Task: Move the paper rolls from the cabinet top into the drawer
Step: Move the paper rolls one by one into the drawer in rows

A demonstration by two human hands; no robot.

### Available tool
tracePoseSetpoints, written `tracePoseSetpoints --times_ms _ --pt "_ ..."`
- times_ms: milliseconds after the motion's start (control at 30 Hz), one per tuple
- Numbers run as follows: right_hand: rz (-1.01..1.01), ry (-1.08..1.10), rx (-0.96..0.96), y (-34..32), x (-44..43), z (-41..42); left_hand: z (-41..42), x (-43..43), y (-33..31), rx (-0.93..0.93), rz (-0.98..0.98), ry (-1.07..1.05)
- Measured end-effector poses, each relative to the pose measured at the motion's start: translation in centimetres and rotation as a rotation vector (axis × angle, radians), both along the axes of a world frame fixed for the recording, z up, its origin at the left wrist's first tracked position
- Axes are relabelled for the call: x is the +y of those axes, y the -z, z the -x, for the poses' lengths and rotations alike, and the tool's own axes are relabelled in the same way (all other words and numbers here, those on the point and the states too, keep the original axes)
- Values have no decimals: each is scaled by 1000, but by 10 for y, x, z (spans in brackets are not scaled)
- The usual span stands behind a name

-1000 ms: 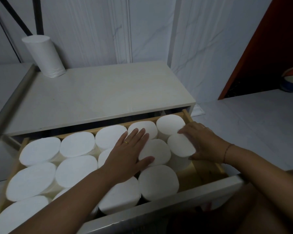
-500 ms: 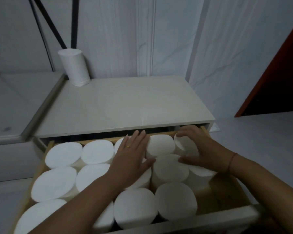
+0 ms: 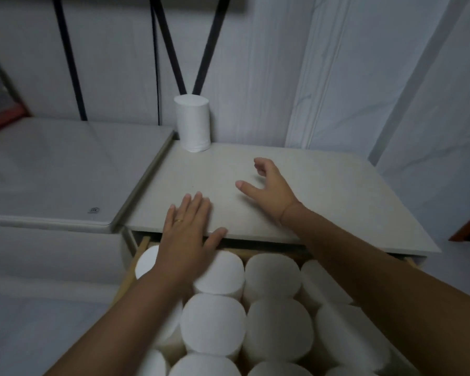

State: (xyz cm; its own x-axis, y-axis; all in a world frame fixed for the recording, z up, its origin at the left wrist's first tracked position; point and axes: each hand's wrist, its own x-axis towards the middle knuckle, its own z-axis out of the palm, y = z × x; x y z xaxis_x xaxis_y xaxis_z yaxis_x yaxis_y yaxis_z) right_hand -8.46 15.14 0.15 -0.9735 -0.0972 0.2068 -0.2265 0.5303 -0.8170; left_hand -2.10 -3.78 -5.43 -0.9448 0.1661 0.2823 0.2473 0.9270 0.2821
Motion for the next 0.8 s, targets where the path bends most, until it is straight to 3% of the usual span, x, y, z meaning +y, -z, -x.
tracePoseSetpoints --times_ms 367,800 --pt "79 77 25 1 -94 143 30 -9 5 -4 -26 -93" --pt "194 173 24 10 -129 229 32 -8 7 -24 26 -98"
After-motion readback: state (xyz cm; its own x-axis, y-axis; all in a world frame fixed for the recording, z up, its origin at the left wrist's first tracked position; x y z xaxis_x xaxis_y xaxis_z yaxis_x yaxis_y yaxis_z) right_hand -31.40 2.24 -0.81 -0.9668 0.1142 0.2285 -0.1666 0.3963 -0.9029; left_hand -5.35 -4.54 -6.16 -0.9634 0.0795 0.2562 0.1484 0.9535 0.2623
